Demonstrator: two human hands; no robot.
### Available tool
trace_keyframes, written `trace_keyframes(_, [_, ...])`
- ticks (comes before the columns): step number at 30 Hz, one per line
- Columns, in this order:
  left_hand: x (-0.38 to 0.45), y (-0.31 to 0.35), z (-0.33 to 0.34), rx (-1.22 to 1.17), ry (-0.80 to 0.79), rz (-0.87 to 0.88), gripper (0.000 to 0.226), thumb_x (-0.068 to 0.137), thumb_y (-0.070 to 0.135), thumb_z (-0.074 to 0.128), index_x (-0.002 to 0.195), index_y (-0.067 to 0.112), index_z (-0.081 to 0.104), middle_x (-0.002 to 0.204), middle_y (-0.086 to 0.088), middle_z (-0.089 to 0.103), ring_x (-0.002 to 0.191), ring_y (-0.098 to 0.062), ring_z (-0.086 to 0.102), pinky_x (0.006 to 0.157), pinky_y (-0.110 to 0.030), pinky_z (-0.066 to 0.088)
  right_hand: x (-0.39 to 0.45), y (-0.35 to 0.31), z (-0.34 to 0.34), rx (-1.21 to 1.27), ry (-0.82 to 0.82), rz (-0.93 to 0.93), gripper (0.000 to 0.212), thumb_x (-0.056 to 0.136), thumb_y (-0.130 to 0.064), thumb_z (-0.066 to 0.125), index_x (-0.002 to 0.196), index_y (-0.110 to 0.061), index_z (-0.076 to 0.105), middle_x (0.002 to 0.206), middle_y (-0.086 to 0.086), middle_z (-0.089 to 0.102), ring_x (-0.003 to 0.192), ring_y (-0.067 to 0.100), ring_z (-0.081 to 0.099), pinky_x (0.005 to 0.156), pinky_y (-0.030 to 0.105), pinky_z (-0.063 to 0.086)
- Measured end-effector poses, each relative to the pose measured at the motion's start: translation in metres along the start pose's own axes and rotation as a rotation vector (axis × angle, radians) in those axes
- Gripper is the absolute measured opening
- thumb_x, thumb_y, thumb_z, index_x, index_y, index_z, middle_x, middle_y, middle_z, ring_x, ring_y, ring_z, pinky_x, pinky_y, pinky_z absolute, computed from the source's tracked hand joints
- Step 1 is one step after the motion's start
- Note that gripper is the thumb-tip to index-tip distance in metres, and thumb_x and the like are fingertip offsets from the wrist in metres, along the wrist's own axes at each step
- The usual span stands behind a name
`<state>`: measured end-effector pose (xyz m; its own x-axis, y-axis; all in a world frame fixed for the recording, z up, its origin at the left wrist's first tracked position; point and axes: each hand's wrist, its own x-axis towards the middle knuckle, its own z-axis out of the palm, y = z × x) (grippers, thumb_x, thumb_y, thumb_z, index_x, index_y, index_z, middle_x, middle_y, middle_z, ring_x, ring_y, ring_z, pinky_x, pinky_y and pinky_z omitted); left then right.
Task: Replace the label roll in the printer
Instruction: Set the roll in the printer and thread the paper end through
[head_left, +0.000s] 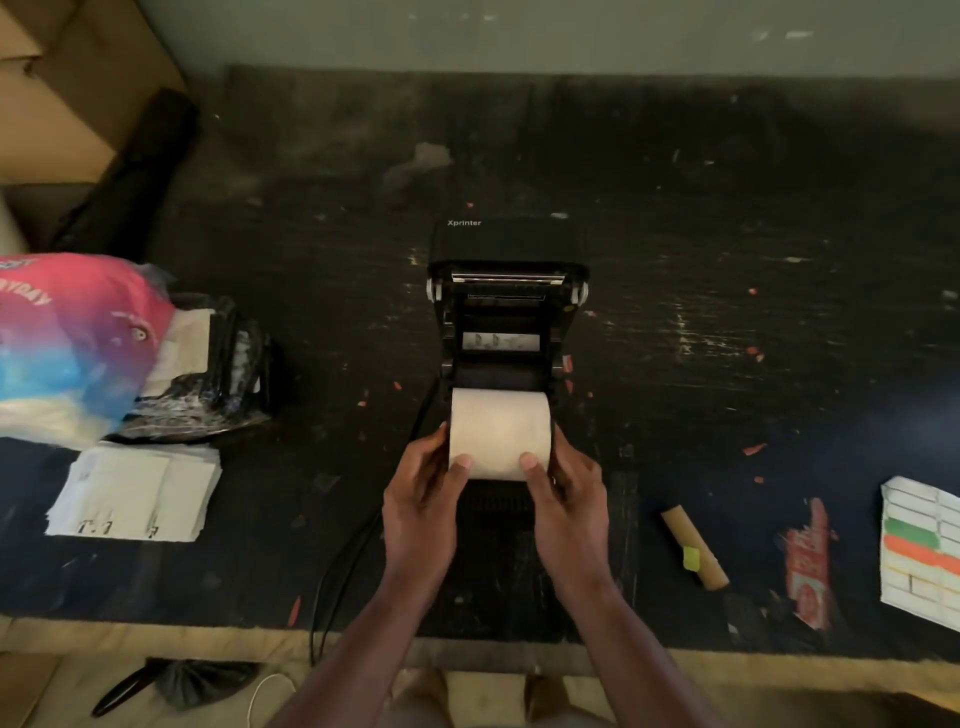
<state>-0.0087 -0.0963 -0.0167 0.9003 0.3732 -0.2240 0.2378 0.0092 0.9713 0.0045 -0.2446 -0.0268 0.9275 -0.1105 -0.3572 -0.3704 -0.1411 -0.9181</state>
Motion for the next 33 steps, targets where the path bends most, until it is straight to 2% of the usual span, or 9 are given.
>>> trace_keyframes(1, [0.006, 0.001, 0.000, 0.006, -0.018, 0.002, 0.029, 0.100, 0.008, 0.067, 0.121, 0.027, 0.064, 0.123, 0.012, 0.071, 0.112, 0.009, 0.069, 0.088, -0.017, 0.059, 0.004, -0.002, 0.001, -0.027, 0.007, 0.000, 0.057, 0.102, -0.036, 0.065, 0.157, -0.028, 0.050, 0.149, 0.001, 0.047, 0.109, -0.040, 0.039, 0.081, -0.010, 0.038])
trace_keyframes(3, [0.019, 0.002, 0.001, 0.036, -0.051, 0.017, 0.028, 0.100, 0.010, 0.067, 0.119, 0.030, 0.062, 0.121, 0.014, 0.070, 0.109, 0.012, 0.068, 0.085, -0.014, 0.057, 0.014, -0.008, 0.003, -0.077, 0.022, -0.002, 0.056, 0.103, -0.033, 0.065, 0.156, -0.026, 0.050, 0.148, 0.003, 0.045, 0.109, -0.037, 0.039, 0.077, -0.013, 0.034])
trace_keyframes(7, [0.044, -0.003, 0.007, 0.082, -0.048, 0.033, 0.025, 0.100, 0.016, 0.069, 0.123, 0.024, 0.063, 0.131, 0.006, 0.063, 0.107, 0.005, 0.070, 0.078, -0.011, 0.056, 0.038, -0.019, 0.005, -0.164, 0.061, -0.035, 0.055, 0.103, -0.033, 0.065, 0.156, -0.024, 0.050, 0.142, -0.001, 0.037, 0.122, 0.004, 0.047, 0.084, -0.008, 0.040])
trace_keyframes(10, [0.060, -0.010, 0.013, 0.108, 0.008, 0.026, 0.030, 0.098, 0.021, 0.072, 0.126, 0.026, 0.063, 0.137, 0.006, 0.052, 0.113, -0.006, 0.070, 0.082, -0.012, 0.057, 0.056, -0.020, 0.007, -0.191, 0.081, -0.032, 0.055, 0.103, -0.036, 0.065, 0.155, -0.024, 0.052, 0.137, -0.006, 0.037, 0.129, 0.014, 0.050, 0.110, 0.024, 0.048])
trace_keyframes(12, [0.067, -0.014, 0.017, 0.106, 0.006, 0.020, 0.029, 0.097, 0.021, 0.073, 0.125, 0.024, 0.064, 0.135, 0.005, 0.053, 0.117, -0.009, 0.069, 0.087, -0.015, 0.057, 0.065, -0.018, 0.008, -0.201, 0.088, -0.020, 0.053, 0.102, -0.036, 0.066, 0.153, -0.023, 0.055, 0.139, -0.004, 0.040, 0.130, 0.018, 0.054, 0.111, 0.041, 0.053])
trace_keyframes(14, [0.073, -0.019, 0.020, 0.126, 0.017, 0.004, 0.029, 0.097, 0.021, 0.074, 0.125, 0.021, 0.066, 0.134, 0.004, 0.054, 0.118, -0.010, 0.069, 0.089, -0.016, 0.057, 0.072, -0.018, 0.009, -0.208, 0.103, -0.023, 0.052, 0.102, -0.035, 0.067, 0.151, -0.023, 0.057, 0.143, 0.001, 0.042, 0.130, 0.021, 0.055, 0.106, 0.049, 0.057])
trace_keyframes(19, [0.079, -0.025, 0.025, 0.167, 0.041, -0.020, 0.033, 0.097, 0.025, 0.074, 0.129, 0.020, 0.067, 0.136, 0.004, 0.057, 0.116, -0.006, 0.069, 0.087, -0.012, 0.056, 0.081, -0.015, 0.013, -0.235, 0.113, 0.000, 0.049, 0.103, -0.030, 0.066, 0.151, -0.020, 0.056, 0.150, 0.004, 0.042, 0.129, 0.014, 0.051, 0.114, 0.037, 0.050])
trace_keyframes(26, [0.083, -0.024, 0.024, 0.293, 0.053, -0.003, 0.034, 0.099, 0.030, 0.071, 0.132, 0.022, 0.066, 0.132, 0.010, 0.056, 0.103, 0.009, 0.063, 0.078, -0.001, 0.050, 0.088, -0.010, 0.018, -0.300, 0.101, -0.025, 0.051, 0.104, -0.029, 0.065, 0.152, -0.017, 0.056, 0.148, 0.007, 0.039, 0.132, 0.022, 0.054, 0.116, 0.037, 0.048])
trace_keyframes(33, [0.090, -0.026, 0.019, 0.458, 0.027, 0.001, 0.036, 0.097, 0.028, 0.074, 0.131, 0.017, 0.067, 0.130, 0.006, 0.046, 0.100, -0.003, 0.064, 0.073, 0.002, 0.047, 0.090, -0.008, 0.026, -0.377, 0.154, 0.010, 0.054, 0.101, -0.029, 0.068, 0.153, -0.021, 0.056, 0.148, 0.009, 0.045, 0.127, 0.025, 0.061, 0.112, 0.044, 0.053])
